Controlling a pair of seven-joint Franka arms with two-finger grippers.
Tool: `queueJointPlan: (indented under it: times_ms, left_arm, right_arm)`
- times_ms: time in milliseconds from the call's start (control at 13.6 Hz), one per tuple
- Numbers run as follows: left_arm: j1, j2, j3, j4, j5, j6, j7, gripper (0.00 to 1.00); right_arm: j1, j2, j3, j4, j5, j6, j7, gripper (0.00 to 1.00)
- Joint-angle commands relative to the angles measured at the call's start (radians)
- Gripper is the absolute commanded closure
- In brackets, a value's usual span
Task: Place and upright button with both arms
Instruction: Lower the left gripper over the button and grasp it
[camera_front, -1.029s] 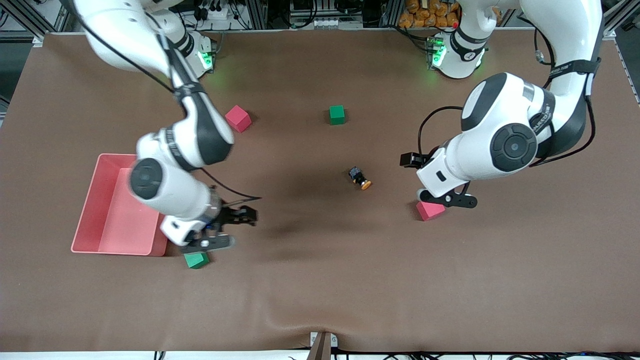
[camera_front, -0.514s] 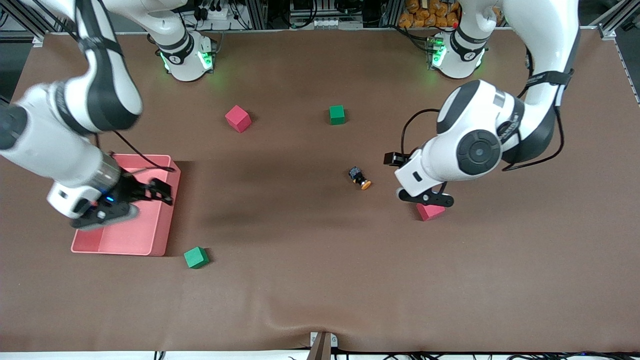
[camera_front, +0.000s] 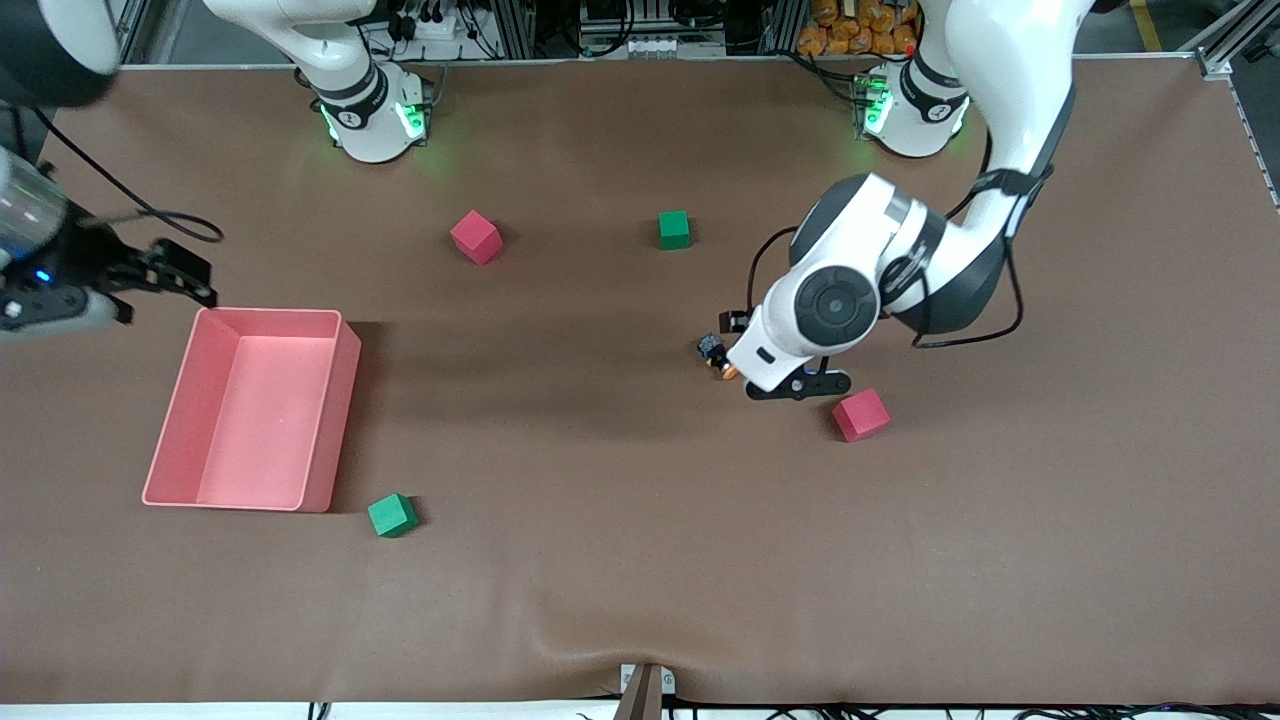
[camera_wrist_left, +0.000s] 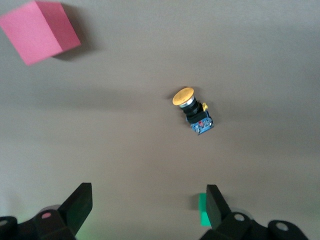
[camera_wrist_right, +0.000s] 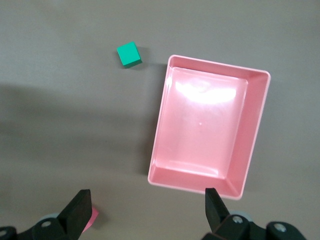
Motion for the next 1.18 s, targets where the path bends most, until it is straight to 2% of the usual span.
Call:
queueJointPlan:
  times_ms: [0, 367, 514, 735, 1102]
  left_arm:
    - [0.002, 0.061, 0.0, 0.022, -0.062, 0.049, -0.08, 0.0]
    - [0.001, 0.142, 0.0, 0.016, -0.202, 0.228, -0.256, 0.0]
    - [0.011, 0.139, 0.0, -0.036, -0.271, 0.305, -0.275, 0.0]
    - [0.016, 0.138, 0.0, -0.126, -0.3, 0.409, -0.28, 0.0]
    - [0.027, 0.138, 0.002, -0.203, -0.332, 0.436, -0.287, 0.0]
  right_arm:
    - [-0.02, 0.02, 0.02, 0.08, -0.016, -0.078, 0.099, 0.0]
    - [-0.051, 0.025, 0.02, 0.135, -0.016, -0.113, 0.111, 0.0]
    - [-0.057, 0.026, 0.02, 0.135, -0.01, -0.112, 0.125, 0.0]
    - [-0.057, 0.032, 0.02, 0.134, -0.01, -0.115, 0.131, 0.0]
    - [-0.088, 0.035, 0.023, 0.132, 0.012, -0.138, 0.131, 0.0]
